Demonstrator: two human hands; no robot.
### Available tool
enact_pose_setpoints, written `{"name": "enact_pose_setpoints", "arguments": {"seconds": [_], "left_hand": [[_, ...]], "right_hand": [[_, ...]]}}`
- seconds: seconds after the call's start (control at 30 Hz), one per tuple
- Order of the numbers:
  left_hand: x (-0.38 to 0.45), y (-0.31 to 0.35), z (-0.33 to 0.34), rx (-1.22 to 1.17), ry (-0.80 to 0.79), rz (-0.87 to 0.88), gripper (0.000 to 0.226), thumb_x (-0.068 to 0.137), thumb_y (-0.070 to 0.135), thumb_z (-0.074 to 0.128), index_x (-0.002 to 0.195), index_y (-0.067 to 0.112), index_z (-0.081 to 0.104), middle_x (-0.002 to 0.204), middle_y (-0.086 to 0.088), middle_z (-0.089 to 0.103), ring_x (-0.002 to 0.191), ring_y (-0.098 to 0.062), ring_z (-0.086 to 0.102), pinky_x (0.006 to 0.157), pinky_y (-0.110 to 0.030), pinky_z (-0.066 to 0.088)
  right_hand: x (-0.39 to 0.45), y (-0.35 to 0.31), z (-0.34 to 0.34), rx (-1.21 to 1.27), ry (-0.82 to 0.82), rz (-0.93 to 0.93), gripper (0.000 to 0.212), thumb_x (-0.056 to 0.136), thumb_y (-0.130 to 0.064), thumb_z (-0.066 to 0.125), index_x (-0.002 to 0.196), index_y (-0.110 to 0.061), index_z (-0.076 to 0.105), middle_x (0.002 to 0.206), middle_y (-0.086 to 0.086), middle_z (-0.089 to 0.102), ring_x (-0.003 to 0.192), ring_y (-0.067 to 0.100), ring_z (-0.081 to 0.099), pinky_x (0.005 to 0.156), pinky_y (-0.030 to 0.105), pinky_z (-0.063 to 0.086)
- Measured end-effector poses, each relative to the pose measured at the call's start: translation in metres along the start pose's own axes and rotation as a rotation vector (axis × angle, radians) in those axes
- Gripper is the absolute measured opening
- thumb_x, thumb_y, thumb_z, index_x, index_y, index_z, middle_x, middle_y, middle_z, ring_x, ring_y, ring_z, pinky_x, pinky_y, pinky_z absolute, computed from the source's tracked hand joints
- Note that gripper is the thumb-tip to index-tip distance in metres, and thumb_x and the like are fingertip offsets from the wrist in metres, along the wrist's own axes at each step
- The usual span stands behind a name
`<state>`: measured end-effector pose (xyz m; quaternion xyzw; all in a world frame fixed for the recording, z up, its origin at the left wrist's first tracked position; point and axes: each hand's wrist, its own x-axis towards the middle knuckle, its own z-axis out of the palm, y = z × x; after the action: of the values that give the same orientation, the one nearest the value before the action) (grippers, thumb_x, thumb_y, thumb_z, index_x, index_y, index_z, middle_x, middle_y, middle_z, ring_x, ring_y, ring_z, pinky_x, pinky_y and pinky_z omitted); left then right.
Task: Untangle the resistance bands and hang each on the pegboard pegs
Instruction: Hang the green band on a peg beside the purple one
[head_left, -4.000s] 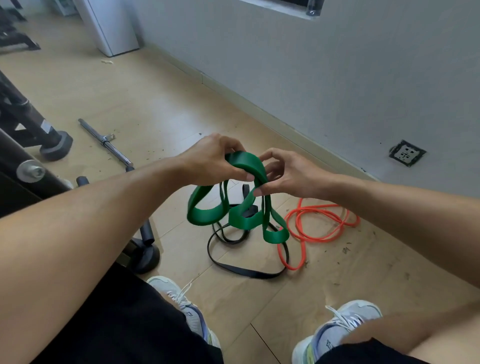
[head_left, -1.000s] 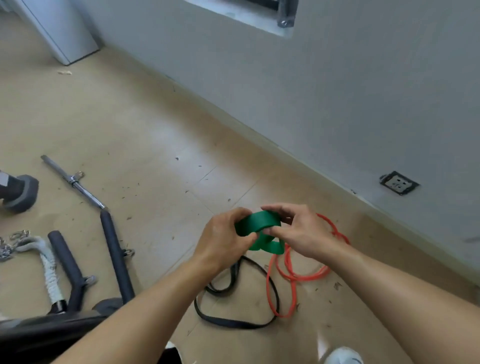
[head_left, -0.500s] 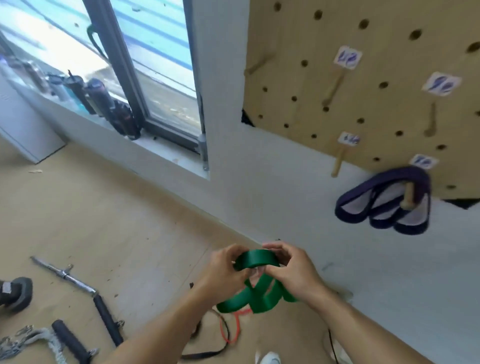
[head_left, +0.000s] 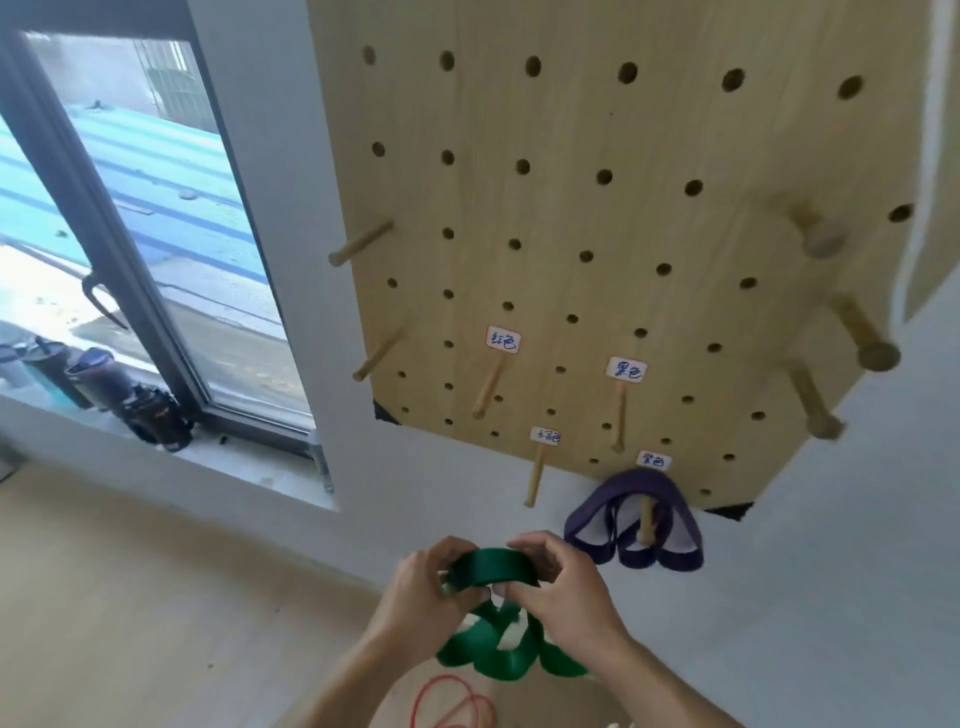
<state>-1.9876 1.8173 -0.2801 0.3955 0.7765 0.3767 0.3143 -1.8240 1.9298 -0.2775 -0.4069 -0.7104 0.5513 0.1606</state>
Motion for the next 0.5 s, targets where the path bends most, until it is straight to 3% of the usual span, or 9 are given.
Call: {"name": "enact_pose_setpoints", "arguments": {"seconds": [0.2,0.33,0.5], "left_hand": [[0.026,0.001,-0.013,0.0,-0.011,0.067,0.036,0.084,0.024,0.08,0.116,0.033,0.067,0.109,0.018,0.07,0.105,-0.002,0.065,0.1,-0.033,0.055],[0.043,0.001,-0.017,0.022,0.015,0.074,0.051,0.087,0.028,0.077,0.133,0.037,0.057,0.129,0.016,0.06,0.123,-0.008,0.054,0.109,-0.037,0.047],[0.049,0.004,-0.012,0.068,-0.106,0.103,0.052,0.092,0.022,0.069,0.14,0.035,0.052,0.14,0.012,0.056,0.13,-0.013,0.053,0.106,-0.031,0.043]], "right_hand": [[0.013,-0.009,0.006,0.0,0.131,0.006,0.039,0.073,-0.024,0.093,0.103,-0.037,0.072,0.102,-0.022,0.076,0.1,-0.003,0.069,0.088,0.016,0.055],[0.031,-0.012,0.009,-0.036,0.263,0.003,0.038,0.074,-0.024,0.093,0.102,-0.039,0.072,0.102,-0.019,0.076,0.1,-0.001,0.069,0.092,0.022,0.057],[0.057,-0.009,0.004,-0.111,0.335,0.01,0.039,0.075,-0.023,0.092,0.105,-0.035,0.069,0.103,-0.015,0.073,0.1,0.001,0.068,0.09,0.024,0.057]]}}
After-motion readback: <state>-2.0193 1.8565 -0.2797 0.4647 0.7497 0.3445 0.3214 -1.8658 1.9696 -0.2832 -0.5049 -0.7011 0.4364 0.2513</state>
